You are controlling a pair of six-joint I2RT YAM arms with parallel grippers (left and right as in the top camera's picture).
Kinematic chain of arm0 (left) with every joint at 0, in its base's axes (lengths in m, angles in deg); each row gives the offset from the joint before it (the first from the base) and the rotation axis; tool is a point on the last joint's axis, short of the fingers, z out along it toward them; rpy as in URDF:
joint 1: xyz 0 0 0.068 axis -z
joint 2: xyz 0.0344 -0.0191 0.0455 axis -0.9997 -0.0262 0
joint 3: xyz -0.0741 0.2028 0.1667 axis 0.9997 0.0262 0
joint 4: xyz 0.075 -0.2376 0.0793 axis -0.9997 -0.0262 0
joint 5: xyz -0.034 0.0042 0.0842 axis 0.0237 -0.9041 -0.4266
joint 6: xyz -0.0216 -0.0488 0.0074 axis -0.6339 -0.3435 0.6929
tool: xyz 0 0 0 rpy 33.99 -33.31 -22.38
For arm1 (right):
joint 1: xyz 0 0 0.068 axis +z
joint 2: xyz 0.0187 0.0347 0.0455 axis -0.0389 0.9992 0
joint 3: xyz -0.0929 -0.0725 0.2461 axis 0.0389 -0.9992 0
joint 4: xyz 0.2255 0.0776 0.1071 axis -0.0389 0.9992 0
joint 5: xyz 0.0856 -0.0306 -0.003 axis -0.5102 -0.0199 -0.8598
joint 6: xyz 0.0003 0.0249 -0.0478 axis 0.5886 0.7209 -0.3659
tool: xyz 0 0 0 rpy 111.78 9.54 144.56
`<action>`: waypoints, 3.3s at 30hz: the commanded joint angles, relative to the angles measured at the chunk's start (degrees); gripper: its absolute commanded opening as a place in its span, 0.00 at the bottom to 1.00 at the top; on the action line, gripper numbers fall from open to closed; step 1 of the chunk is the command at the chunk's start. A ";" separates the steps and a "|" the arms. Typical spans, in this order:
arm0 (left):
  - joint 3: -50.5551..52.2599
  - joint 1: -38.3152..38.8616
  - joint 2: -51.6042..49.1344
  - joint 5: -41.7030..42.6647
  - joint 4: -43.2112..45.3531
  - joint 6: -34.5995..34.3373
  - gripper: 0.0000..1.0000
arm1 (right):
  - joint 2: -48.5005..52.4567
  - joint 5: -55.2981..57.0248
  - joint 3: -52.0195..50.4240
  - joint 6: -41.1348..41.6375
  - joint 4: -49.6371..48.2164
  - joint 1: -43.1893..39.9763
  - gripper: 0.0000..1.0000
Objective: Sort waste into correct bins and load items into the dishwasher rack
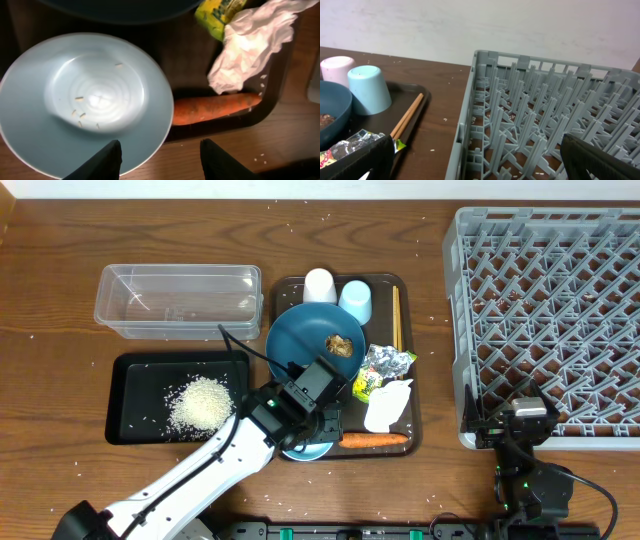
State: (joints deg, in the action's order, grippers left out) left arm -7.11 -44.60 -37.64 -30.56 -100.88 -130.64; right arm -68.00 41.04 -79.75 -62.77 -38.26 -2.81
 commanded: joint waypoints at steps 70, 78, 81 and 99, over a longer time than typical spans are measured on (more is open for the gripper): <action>-2.95 -56.54 18.14 55.78 5.29 16.87 0.06 | 0.02 -0.04 -0.07 -0.35 0.22 -0.52 0.99; -2.69 -77.46 9.33 80.70 8.59 17.09 0.06 | 0.02 -0.04 -0.07 -0.33 0.22 -0.52 0.99; -2.21 -80.72 6.67 80.70 8.13 16.94 0.06 | 0.02 -0.04 -0.07 -0.35 0.22 -0.52 0.99; -1.88 -82.36 3.45 80.70 -4.13 21.22 0.06 | 0.02 -0.04 -0.07 -0.35 0.22 -0.52 0.99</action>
State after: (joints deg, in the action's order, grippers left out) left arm -8.82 -126.70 -34.25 48.45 -103.17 -113.59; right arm -68.00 41.04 -79.73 -62.77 -38.28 -2.81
